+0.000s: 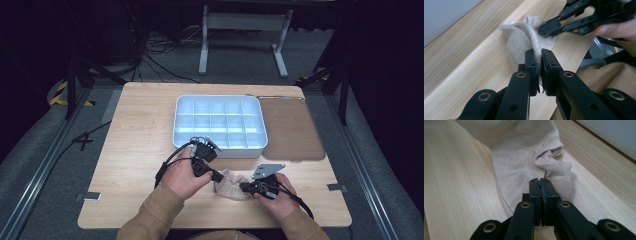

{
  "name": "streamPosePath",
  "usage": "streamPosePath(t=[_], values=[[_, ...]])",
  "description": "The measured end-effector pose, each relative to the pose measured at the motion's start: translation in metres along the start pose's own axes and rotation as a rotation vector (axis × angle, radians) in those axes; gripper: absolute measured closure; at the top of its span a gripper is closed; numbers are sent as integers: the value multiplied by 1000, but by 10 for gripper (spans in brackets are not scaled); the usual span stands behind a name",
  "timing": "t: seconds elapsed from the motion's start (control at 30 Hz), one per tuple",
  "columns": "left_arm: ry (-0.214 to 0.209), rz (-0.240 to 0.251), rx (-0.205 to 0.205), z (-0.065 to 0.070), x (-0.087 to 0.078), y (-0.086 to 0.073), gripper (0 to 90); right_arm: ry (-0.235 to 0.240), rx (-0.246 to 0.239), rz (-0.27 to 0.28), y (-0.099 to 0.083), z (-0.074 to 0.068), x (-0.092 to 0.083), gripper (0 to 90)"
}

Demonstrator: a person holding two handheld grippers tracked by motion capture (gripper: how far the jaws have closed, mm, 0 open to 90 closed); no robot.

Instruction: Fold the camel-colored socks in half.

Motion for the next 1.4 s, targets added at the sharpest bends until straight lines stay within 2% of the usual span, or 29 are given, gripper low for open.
streamPosePath(t=[0.2, 0.53, 0.67, 0.77, 1.1, 1.4], values=[[-22, -2, 14, 8, 12, 10, 844, 10, 5, 4, 0, 0, 1, 889], [-27, -22, 33, 15, 30, 20, 844, 10, 8, 10, 0, 0, 1, 888], [-25, -26, 45, 14, 39, 24, 843, 9, 11, 21, -1, 0, 1, 888], [-8, -38, 53, 12, 45, 26, 843, 5, 18, 31, -3, -1, 0, 882], [-12, -53, 49, 8, 67, 30, 845, -30, 0, 52, -4, -2, -1, 853], [-16, -54, 54, 7, 73, 29, 839, -45, 7, 31, -3, 0, -6, 813]])
Point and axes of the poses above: each handheld gripper's, and its own axes: x roughly forward along the jaws, y roughly out of its top, z roughly to its right, the point moved 5 cm from there along x, roughly forward along the jaws, and after that the axes turned 2 degrees about -z, right-handed, at the moved point
